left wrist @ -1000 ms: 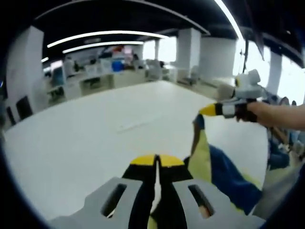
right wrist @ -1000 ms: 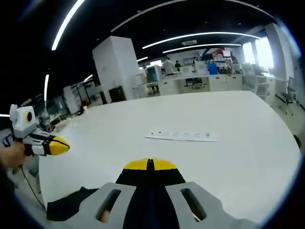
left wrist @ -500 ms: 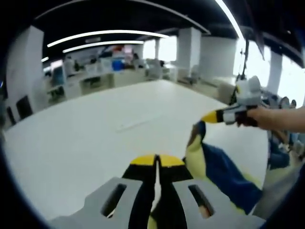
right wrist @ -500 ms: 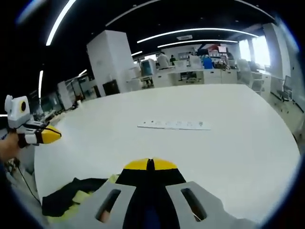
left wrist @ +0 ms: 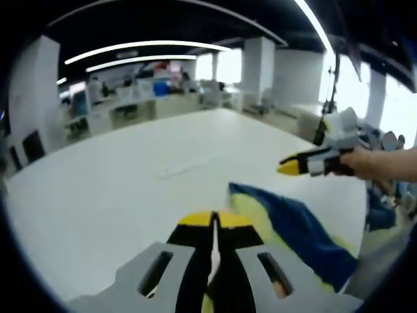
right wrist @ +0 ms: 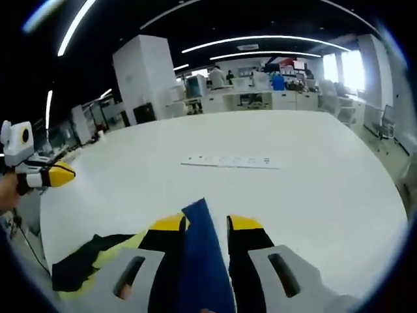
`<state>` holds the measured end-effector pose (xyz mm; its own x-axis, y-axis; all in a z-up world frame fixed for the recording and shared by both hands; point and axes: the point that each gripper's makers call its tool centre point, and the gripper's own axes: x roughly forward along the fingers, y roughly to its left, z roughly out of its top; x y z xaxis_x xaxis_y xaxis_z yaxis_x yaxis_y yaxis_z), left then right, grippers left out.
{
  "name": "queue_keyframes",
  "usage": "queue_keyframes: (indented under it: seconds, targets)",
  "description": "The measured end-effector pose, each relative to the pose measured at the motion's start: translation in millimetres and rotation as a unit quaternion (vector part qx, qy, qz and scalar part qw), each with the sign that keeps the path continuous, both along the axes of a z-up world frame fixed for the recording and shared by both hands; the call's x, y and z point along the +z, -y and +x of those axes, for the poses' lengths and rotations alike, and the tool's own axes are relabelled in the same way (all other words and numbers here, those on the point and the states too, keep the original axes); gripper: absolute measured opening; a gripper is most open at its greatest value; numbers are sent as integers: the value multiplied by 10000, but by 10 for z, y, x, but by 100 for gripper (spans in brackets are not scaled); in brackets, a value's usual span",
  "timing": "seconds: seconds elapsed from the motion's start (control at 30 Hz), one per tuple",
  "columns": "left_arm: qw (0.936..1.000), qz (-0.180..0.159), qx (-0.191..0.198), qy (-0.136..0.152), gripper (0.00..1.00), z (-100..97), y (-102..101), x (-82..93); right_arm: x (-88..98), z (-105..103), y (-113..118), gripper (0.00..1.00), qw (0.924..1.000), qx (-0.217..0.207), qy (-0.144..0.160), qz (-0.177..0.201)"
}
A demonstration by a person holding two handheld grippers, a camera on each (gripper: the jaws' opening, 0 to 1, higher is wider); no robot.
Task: Fold the garment on the visible template until the final outline fits inside the template.
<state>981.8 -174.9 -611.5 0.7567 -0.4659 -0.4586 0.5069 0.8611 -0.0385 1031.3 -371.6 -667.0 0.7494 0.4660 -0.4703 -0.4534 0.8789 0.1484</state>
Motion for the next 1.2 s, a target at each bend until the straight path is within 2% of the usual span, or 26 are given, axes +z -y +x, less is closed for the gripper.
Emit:
queue_keyframes:
  seconds: [0.13, 0.23, 0.47, 0.6, 0.87, 1.07, 1.2]
  targets:
    - [10000, 10, 1, 8, 0, -8, -5, 11, 102, -36, 21, 48, 9997, -65, 212, -78]
    - [10000, 16, -1, 16, 0, -6, -13, 17, 211, -81, 30, 52, 9993, -84, 366, -47]
    - [10000, 21, -17, 65, 0, -24, -2, 69, 412, -242, 77, 51, 9985, -61, 551, 26]
    - [9999, 22, -38, 99, 0, -62, 22, 115, 515, -452, 106, 51, 9981, -18, 619, 48]
    - [9999, 2, -38, 135, 0, -206, 20, 177, 575, -891, 317, 51, 9981, -77, 616, 55]
    - [9998, -55, -77, 184, 0, -368, 36, 263, 614, -1051, 432, 51, 9979, -258, 589, 120]
    - [9999, -80, -44, 145, 15, -516, 7, 285, 666, -1135, 447, 52, 9977, -234, 618, 134]
